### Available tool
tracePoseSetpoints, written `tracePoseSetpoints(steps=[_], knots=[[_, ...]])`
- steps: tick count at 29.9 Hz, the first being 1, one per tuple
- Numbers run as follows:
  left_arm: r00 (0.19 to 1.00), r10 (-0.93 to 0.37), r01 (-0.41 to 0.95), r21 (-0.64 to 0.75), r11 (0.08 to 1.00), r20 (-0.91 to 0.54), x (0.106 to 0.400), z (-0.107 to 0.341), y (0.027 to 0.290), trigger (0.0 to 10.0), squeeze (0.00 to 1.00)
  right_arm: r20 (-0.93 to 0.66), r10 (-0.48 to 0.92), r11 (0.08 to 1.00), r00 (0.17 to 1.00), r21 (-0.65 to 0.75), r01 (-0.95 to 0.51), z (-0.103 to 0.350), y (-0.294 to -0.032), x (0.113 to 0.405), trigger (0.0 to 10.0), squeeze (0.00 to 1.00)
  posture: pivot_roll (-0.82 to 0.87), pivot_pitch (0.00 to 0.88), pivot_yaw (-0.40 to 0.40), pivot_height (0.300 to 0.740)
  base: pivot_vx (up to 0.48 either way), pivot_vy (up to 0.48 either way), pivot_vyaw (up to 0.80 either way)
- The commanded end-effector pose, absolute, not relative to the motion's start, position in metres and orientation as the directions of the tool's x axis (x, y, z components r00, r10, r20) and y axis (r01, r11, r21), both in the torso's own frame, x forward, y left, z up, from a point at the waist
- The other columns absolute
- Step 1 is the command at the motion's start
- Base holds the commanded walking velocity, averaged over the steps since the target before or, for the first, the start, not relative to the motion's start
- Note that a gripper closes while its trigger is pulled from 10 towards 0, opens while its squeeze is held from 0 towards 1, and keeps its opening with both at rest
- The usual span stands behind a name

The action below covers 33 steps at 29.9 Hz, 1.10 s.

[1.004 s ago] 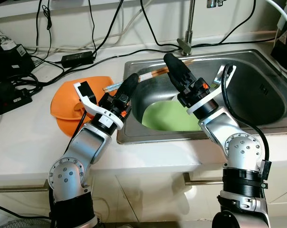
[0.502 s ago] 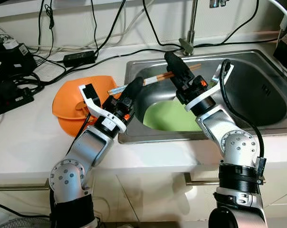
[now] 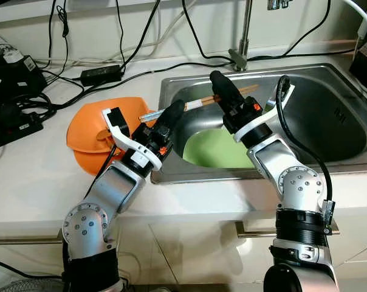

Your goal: Kitchen organization

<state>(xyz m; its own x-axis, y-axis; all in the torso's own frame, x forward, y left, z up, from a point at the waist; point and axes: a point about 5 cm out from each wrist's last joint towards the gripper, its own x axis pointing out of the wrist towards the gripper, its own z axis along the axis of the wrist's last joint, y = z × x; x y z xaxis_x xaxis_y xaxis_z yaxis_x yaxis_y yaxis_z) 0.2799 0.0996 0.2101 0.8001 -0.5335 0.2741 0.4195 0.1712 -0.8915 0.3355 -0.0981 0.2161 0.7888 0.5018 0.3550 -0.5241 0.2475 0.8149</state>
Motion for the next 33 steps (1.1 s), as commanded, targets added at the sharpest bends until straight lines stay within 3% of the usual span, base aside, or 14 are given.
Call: tracePoseSetpoints(steps=[1,2,3,4,5,14,15,16,17,24,33], knots=[[0.805,-0.538,0.413,-0.886,0.21,0.248,0.283,0.208,0.101,6.2,0.0,0.367,0.5,0.252,0.784,0.805,-0.538,0.224,-0.095,0.338,0.0,0.0,-0.04,0.0,0.152,0.74,0.0,0.0,0.0],[0.802,-0.545,0.424,-0.875,0.232,0.244,0.285,0.209,0.101,8.2,0.0,0.36,0.487,0.274,0.796,0.802,-0.53,0.224,-0.096,0.339,0.0,0.0,-0.04,0.0,0.152,0.74,0.0,0.0,0.0],[0.802,-0.547,0.427,-0.87,0.246,0.239,0.285,0.209,0.101,8.9,0.0,0.356,0.482,0.282,0.801,0.802,-0.526,0.224,-0.097,0.339,0.0,0.0,-0.04,0.0,0.152,0.74,0.0,0.0,0.0],[0.802,-0.549,0.428,-0.867,0.255,0.235,0.286,0.209,0.1,8.9,0.0,0.354,0.478,0.286,0.804,0.803,-0.524,0.224,-0.097,0.34,0.0,0.0,-0.04,0.0,0.152,0.74,0.0,0.0,0.0],[0.801,-0.551,0.43,-0.864,0.261,0.232,0.286,0.209,0.1,10.0,0.0,0.35,0.473,0.292,0.809,0.804,-0.518,0.224,-0.098,0.34,0.0,0.0,-0.05,0.0,0.152,0.74,0.0,0.0,0.0],[0.86,-0.486,0.361,-0.857,0.368,0.154,0.293,0.199,0.105,10.0,0.0,0.323,0.428,0.339,0.844,0.809,-0.481,0.225,-0.103,0.346,0.0,0.0,-0.04,0.0,0.151,0.74,0.0,0.0,0.0],[0.867,-0.478,0.351,-0.857,0.379,0.144,0.294,0.197,0.107,10.0,0.59,0.322,0.416,0.347,0.85,0.808,-0.476,0.226,-0.104,0.347,0.0,0.0,-0.04,0.0,0.151,0.74,0.0,0.0,0.0],[0.867,-0.478,0.351,-0.857,0.379,0.144,0.294,0.197,0.107,10.0,0.59,0.322,0.416,0.347,0.85,0.808,-0.476,0.226,-0.104,0.347,0.0,0.0,-0.04,0.0,0.151,0.74,0.0,0.0,0.0],[0.877,-0.465,0.327,-0.86,0.392,0.122,0.296,0.193,0.11,10.0,1.0,0.318,0.39,0.36,0.864,0.811,-0.461,0.229,-0.105,0.35,0.0,0.0,-0.04,0.0,0.155,0.74,0.0,0.0,0.0],[0.882,-0.468,0.296,-0.832,0.469,0.05,0.297,0.181,0.107,10.0,1.0,0.275,0.26,0.395,0.926,0.844,-0.362,0.229,-0.119,0.362,0.0,0.0,-0.05,0.0,0.153,0.74,0.0,0.0,0.0],[0.887,-0.455,0.334,-0.789,0.516,0.078,0.299,0.192,0.108,10.0,1.0,0.195,0.065,0.385,0.979,0.9,-0.205,0.22,-0.152,0.377,0.0,0.0,-0.06,0.0,0.149,0.74,0.0,0.0,0.0]])
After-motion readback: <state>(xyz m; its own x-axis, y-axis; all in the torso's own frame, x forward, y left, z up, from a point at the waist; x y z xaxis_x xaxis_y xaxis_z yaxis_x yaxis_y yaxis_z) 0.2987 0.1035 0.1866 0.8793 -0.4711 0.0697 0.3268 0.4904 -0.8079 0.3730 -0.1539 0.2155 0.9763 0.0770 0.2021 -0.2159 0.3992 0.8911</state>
